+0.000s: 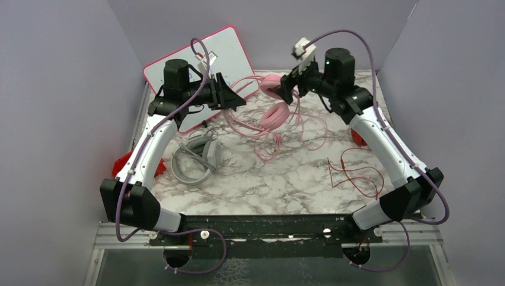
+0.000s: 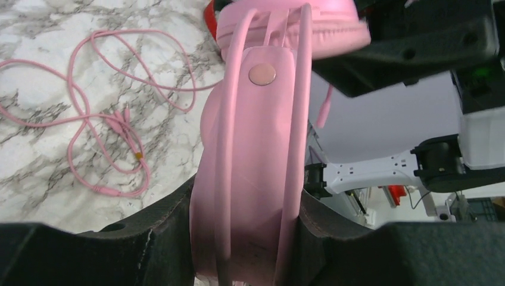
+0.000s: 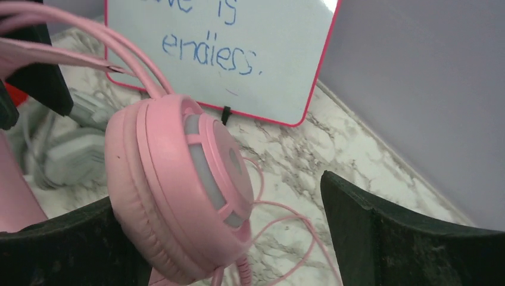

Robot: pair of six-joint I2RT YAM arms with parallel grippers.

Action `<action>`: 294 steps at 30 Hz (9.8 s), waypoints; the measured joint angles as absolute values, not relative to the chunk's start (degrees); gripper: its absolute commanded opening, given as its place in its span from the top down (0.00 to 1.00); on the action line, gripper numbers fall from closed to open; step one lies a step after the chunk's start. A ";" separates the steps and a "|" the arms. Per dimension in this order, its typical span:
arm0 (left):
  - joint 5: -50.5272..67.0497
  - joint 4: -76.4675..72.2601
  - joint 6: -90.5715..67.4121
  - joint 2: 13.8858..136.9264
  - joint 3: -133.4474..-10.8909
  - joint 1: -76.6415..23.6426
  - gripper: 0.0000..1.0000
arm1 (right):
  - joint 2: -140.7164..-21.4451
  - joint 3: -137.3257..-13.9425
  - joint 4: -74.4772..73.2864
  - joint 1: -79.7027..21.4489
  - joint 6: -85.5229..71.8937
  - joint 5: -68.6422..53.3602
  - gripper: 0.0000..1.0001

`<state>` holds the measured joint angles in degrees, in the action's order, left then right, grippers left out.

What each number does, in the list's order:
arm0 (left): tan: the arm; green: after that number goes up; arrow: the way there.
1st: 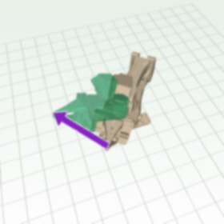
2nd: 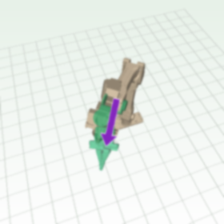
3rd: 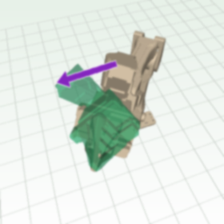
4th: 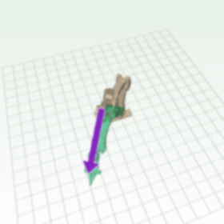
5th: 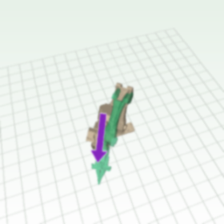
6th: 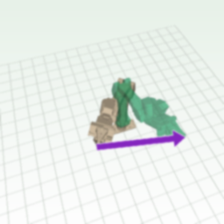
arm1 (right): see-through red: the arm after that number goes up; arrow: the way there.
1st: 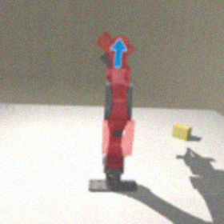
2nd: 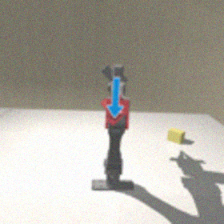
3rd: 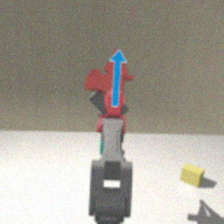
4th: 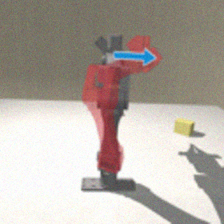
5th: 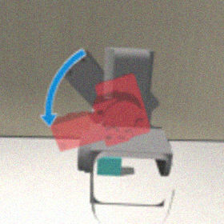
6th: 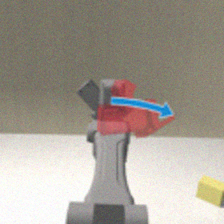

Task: Wrap the headphones
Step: Pick up the headphones from the center of the board, then place the headphones at the center of the board, then pick up the headphones from the center of the board.

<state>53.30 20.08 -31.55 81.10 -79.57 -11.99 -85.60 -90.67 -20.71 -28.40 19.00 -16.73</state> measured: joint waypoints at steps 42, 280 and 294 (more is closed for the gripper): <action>48.34 -22.31 -71.00 86.94 -100.66 -8.84 0.72 | -98.76 -56.45 22.41 -5.74 -1.23 -33.01 0.00; 43.59 -77.56 -113.16 87.83 -71.35 -13.17 0.85 | -129.40 -117.45 2.48 -9.30 -27.92 -46.85 0.99; 30.11 -79.66 -115.63 90.43 -77.58 -15.03 0.84 | -121.01 -79.81 14.90 -19.38 -32.56 -47.57 0.99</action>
<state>30.11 -79.66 -115.63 90.43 -77.58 -15.03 -121.01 -79.81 14.90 -19.38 -32.56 -47.57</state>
